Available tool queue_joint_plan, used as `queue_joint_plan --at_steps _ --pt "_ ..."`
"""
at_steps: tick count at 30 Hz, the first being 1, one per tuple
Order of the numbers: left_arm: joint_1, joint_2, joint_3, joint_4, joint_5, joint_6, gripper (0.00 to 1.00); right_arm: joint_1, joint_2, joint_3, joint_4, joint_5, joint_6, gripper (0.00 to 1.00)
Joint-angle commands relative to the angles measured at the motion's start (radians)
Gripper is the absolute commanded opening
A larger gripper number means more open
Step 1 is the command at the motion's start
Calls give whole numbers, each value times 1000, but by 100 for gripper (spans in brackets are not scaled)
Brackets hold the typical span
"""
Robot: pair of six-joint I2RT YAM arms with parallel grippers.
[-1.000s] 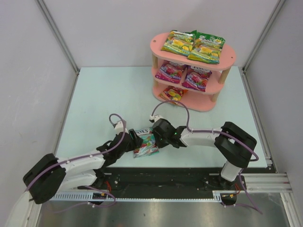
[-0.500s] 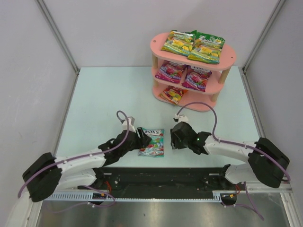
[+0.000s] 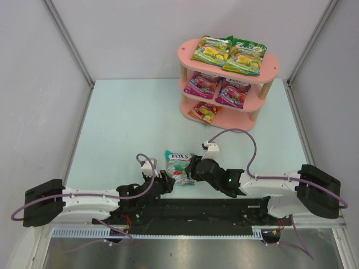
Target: Place and organize the candy bags onto the shelf
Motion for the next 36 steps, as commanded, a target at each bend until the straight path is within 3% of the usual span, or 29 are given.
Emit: queue_joint_plan --at_steps 1,9,16,28,36 --pt "-35 32 -9 -22 -205 -135 66 3 60 -2 87 127 156 60" --pt "-35 -19 -41 -22 -220 -130 68 -12 188 -5 102 47 316 61" --pt "-41 -33 -76 48 -159 -124 66 15 205 -6 124 54 321 61" --pt "-61 142 -38 176 -117 -104 65 69 174 -9 42 102 384 60" --pt "-84 226 -4 205 -108 -112 55 92 173 -11 21 128 405 50"
